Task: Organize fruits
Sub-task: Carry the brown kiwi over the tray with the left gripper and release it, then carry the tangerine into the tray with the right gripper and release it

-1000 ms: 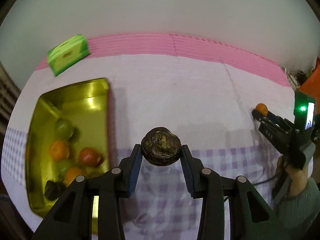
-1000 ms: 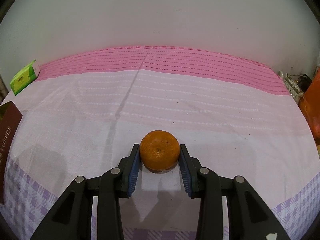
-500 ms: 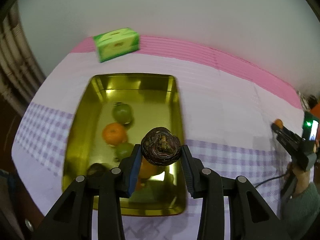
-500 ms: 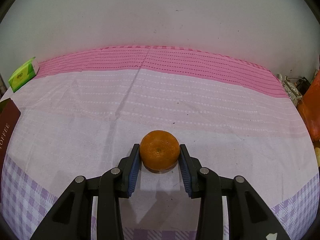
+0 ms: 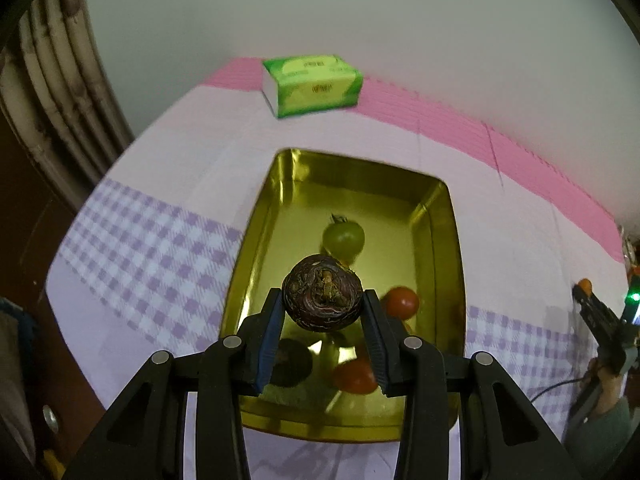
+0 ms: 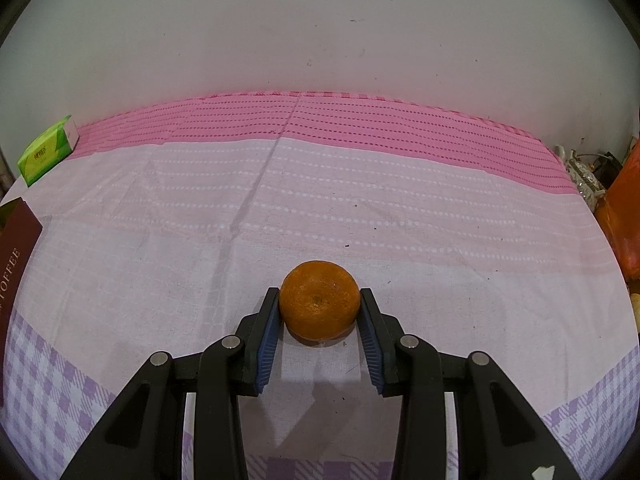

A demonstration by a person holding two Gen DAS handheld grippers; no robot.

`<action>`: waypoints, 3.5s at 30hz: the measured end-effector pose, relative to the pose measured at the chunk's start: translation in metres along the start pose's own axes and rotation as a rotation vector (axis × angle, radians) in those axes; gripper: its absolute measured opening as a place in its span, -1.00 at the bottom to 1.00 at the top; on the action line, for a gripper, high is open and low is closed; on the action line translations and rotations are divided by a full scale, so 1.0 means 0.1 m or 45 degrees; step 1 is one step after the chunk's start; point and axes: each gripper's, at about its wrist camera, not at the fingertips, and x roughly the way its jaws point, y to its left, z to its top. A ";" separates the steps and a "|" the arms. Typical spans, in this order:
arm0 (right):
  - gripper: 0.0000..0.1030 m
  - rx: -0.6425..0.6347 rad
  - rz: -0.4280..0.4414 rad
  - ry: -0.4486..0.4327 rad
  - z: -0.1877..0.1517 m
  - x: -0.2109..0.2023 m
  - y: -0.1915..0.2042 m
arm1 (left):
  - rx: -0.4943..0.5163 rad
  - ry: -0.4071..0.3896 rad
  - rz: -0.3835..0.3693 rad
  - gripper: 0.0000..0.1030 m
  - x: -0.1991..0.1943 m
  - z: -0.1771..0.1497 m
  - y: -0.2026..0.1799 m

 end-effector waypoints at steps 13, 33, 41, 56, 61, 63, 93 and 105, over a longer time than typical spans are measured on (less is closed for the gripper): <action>-0.30 -0.003 -0.003 0.001 0.00 0.00 -0.02 | -0.008 0.111 0.065 -0.22 0.32 -0.13 0.12; -0.28 -0.010 -0.010 0.006 0.00 0.01 -0.01 | 0.035 0.185 0.117 -0.04 0.48 -0.13 0.18; -0.28 -0.014 -0.013 0.007 0.01 0.01 -0.01 | 0.044 0.148 0.103 0.02 0.35 -0.14 0.17; -0.32 -0.034 -0.019 0.007 0.01 -0.01 0.04 | 0.055 0.008 0.093 0.22 -0.10 -0.21 0.26; -0.32 -0.061 0.029 -0.020 0.07 -0.22 0.17 | 0.008 -0.013 0.123 0.30 -0.15 -0.27 0.38; -0.32 -0.083 0.081 -0.043 0.12 -0.36 0.31 | -0.006 -0.022 0.126 0.31 -0.16 -0.28 0.40; -0.32 -0.577 0.641 0.055 0.18 -0.78 3.18 | -0.020 -0.046 0.259 0.41 -0.17 -0.35 0.62; -0.31 -0.592 0.594 0.132 0.10 -0.58 3.25 | -0.092 -0.025 0.294 0.41 -0.13 -0.33 0.77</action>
